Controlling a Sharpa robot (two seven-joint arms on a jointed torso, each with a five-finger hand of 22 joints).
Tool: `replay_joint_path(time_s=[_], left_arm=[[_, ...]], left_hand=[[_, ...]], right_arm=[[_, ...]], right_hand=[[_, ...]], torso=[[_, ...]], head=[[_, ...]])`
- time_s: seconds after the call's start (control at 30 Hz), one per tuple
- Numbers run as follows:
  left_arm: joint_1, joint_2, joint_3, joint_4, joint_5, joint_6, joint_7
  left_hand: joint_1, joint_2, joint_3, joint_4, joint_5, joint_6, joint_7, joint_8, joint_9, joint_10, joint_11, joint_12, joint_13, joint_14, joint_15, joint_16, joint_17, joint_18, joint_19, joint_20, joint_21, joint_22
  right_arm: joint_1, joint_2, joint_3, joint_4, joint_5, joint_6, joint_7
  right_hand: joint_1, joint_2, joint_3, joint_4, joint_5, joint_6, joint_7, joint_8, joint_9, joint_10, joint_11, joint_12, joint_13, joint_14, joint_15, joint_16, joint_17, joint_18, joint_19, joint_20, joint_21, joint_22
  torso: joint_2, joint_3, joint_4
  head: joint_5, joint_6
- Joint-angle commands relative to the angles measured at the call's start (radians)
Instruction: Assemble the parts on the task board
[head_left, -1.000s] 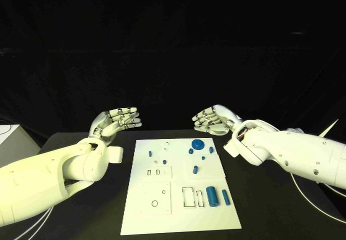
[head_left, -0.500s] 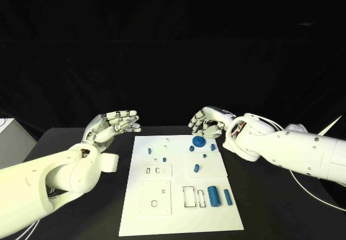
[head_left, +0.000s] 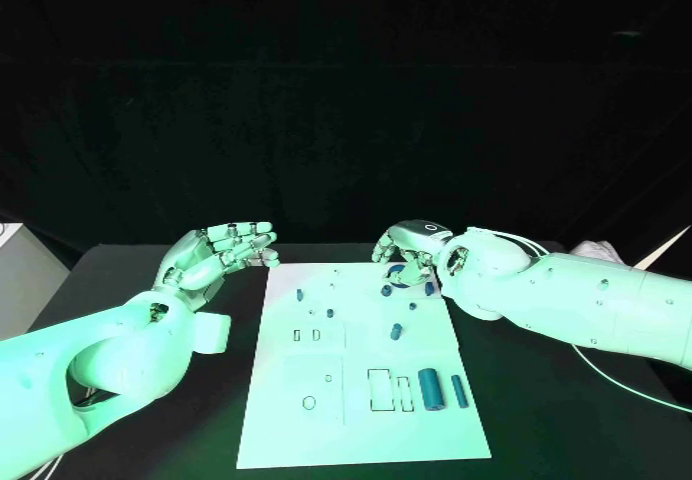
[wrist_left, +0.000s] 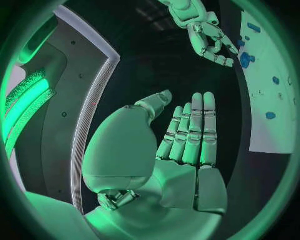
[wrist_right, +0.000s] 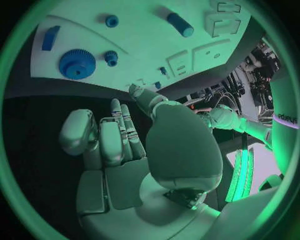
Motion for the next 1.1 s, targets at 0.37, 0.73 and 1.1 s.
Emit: replay_joint_path(time_s=[0.37,0.73,1.1], left_arm=[[0.011,-0.008,0.002,0.016,0.007,0.021,-0.025],[0.014,-0.012,0.006,0.017,0.014,0.027,-0.029],[0.015,-0.014,0.006,0.015,0.015,0.029,-0.032]], left_hand=[[-0.008,0.002,-0.002,-0.003,-0.002,-0.01,0.012,-0.006,-0.001,-0.013,0.004,0.0,-0.001,-0.019,0.002,0.004,0.006,-0.008,-0.018,0.002,0.015,0.008],[-0.009,0.004,-0.001,-0.003,-0.002,-0.009,0.013,-0.005,-0.001,-0.014,0.005,0.001,0.0,-0.026,0.004,0.002,0.009,-0.008,-0.026,0.004,0.02,0.012],[-0.01,0.005,-0.001,-0.002,-0.002,-0.009,0.014,-0.004,0.0,-0.014,0.006,0.002,0.0,-0.031,0.005,0.001,0.01,-0.008,-0.031,0.005,0.021,0.013]], right_arm=[[-0.018,0.008,-0.002,-0.017,-0.092,0.108,-0.061],[-0.025,0.01,-0.003,-0.017,-0.093,0.114,-0.073],[-0.029,0.012,-0.004,-0.025,-0.1,0.114,-0.093]], right_hand=[[0.014,0.003,-0.032,0.013,-0.004,-0.003,-0.005,-0.005,0.009,-0.023,-0.001,0.012,0.002,0.045,0.001,0.045,0.037,-0.013,0.011,0.003,0.039,0.048],[0.031,0.014,-0.029,0.012,0.0,0.002,-0.006,-0.002,0.012,-0.027,-0.001,0.019,0.004,0.042,0.001,0.047,0.033,-0.011,0.004,0.005,0.036,0.044],[0.04,0.022,-0.011,0.013,0.003,0.012,-0.004,0.003,0.018,-0.015,-0.001,0.034,0.007,0.041,0.001,0.056,0.037,-0.016,0.013,0.006,0.061,0.078]], torso=[[0.016,-0.0062,0.0091],[0.024,-0.0087,0.0138],[0.03,-0.0089,0.0134]], head=[[-0.005,-0.009],[-0.013,-0.014],[-0.01,-0.008]])
